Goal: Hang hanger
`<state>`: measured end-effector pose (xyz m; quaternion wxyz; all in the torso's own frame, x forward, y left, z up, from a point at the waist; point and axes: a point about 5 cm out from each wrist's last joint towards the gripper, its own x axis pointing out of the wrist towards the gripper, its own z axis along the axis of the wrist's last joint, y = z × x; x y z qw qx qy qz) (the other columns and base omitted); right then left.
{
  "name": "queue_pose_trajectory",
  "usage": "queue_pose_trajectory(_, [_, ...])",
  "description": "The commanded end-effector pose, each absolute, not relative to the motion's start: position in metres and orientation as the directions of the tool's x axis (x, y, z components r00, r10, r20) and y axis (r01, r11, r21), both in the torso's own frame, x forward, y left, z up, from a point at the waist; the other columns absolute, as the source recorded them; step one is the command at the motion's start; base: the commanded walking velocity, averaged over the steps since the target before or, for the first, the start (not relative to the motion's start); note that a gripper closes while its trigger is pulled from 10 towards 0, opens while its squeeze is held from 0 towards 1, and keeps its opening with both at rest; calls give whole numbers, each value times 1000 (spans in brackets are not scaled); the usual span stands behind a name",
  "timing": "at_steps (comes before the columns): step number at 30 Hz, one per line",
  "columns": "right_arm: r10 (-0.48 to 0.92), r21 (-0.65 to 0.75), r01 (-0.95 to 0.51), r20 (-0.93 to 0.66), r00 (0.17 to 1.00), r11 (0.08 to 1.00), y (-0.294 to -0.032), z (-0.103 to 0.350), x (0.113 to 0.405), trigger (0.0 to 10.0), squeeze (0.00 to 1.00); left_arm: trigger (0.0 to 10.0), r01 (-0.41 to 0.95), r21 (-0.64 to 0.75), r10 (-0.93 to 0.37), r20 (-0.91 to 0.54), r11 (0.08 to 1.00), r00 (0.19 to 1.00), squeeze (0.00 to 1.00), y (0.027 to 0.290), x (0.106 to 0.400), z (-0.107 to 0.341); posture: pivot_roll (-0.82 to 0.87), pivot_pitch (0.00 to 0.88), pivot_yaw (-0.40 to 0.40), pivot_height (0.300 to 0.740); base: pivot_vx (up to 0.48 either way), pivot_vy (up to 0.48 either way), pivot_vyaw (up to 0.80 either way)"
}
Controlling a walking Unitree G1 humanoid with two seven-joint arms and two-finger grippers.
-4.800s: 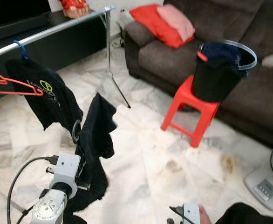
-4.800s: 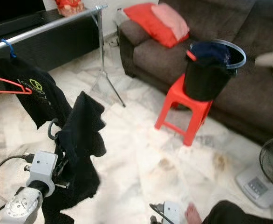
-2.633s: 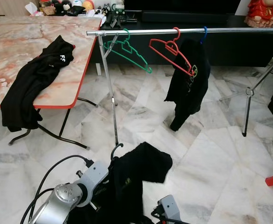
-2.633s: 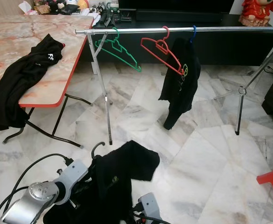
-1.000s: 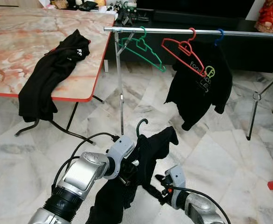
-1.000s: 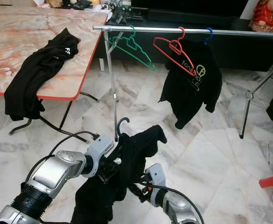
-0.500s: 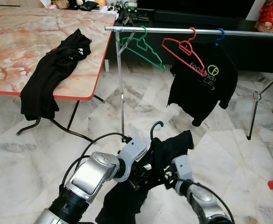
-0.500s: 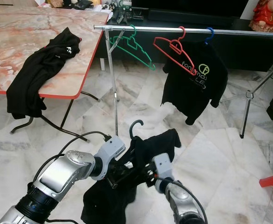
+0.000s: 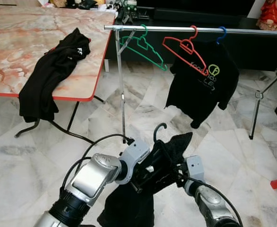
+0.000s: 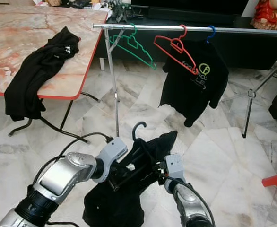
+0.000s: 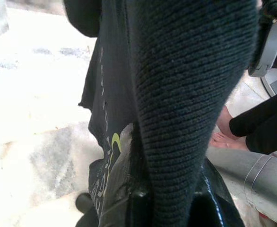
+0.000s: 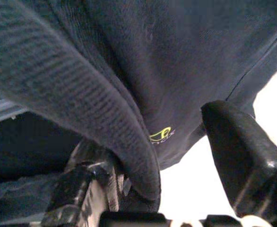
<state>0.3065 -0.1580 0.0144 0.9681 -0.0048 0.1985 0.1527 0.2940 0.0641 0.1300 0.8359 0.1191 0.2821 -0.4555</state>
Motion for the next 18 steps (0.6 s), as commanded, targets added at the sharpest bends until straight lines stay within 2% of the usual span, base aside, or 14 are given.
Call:
queue_pose_trajectory(1, [277, 72, -272, -404, 872, 960, -162, 9, 302, 0, 0, 10000, 851, -73, -728, -560, 520, 396, 0, 58, 288, 134, 85, 163, -53, 740, 0, 0, 0])
queue_pose_trajectory(18, [270, 66, -266, -400, 876, 962, -163, 11, 304, 0, 0, 10000, 865, -56, -741, -546, 498, 391, 0, 64, 285, 137, 77, 151, -51, 740, 0, 0, 0])
